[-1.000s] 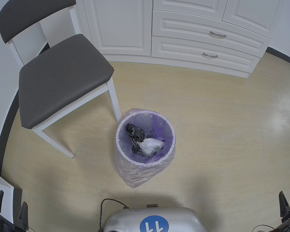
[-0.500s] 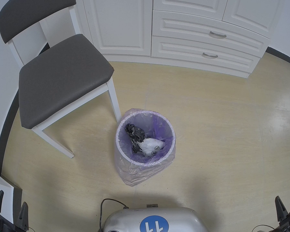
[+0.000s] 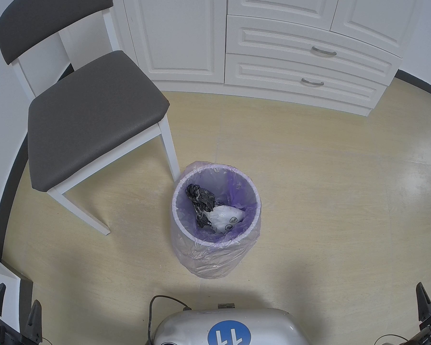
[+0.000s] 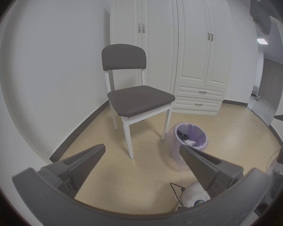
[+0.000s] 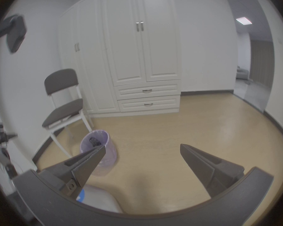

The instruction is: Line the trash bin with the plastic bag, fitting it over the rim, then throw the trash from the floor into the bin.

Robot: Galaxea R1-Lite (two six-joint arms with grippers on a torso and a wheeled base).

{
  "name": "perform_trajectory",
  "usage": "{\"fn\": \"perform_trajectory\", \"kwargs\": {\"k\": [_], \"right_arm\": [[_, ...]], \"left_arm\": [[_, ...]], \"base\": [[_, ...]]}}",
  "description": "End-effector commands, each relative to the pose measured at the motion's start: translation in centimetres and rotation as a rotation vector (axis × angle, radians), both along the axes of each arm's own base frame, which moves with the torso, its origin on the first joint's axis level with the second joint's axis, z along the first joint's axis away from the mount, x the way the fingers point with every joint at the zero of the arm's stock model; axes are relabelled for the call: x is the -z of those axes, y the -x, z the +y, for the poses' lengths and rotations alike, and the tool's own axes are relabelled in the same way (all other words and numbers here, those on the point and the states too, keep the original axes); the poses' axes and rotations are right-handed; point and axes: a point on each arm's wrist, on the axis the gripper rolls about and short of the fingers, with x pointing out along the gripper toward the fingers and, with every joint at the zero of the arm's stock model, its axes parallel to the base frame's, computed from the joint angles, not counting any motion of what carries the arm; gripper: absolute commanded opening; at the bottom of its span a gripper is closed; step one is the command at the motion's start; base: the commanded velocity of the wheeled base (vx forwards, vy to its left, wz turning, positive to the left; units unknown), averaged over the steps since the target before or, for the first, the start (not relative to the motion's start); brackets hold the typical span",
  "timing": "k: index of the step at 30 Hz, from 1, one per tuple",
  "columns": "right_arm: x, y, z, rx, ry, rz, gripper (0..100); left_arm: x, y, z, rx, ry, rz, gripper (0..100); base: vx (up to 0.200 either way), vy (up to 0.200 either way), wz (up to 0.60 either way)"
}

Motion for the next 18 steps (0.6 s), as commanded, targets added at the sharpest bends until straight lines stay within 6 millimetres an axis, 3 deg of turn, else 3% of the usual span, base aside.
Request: {"fn": "perform_trajectory", "kwargs": {"k": [1,7,13,18], "right_arm": [[0.47,0.0,-0.09,0.035,-0.138,0.002,100],[0.49,-0.01,-0.22,0.096,-0.027,0.003,100],[0.5,0.0,0.08,-0.031,0.102,0.004,100],[0.5,0.01,0.25,-0.106,0.1,0.001,100]], "left_arm": [[0.47,-0.06,0.0,-0.001,0.016,0.005,100],[0.47,-0.06,0.01,-0.003,0.003,0.006,100],[0.49,-0.05,0.01,-0.003,-0.001,0.006,100],[0.49,-0.05,0.01,-0.003,-0.001,0.006,100]], "base": [[0.0,0.0,0.0],[0.0,0.0,0.0],[0.0,0.0,0.0],[0.0,0.0,0.0]]}}
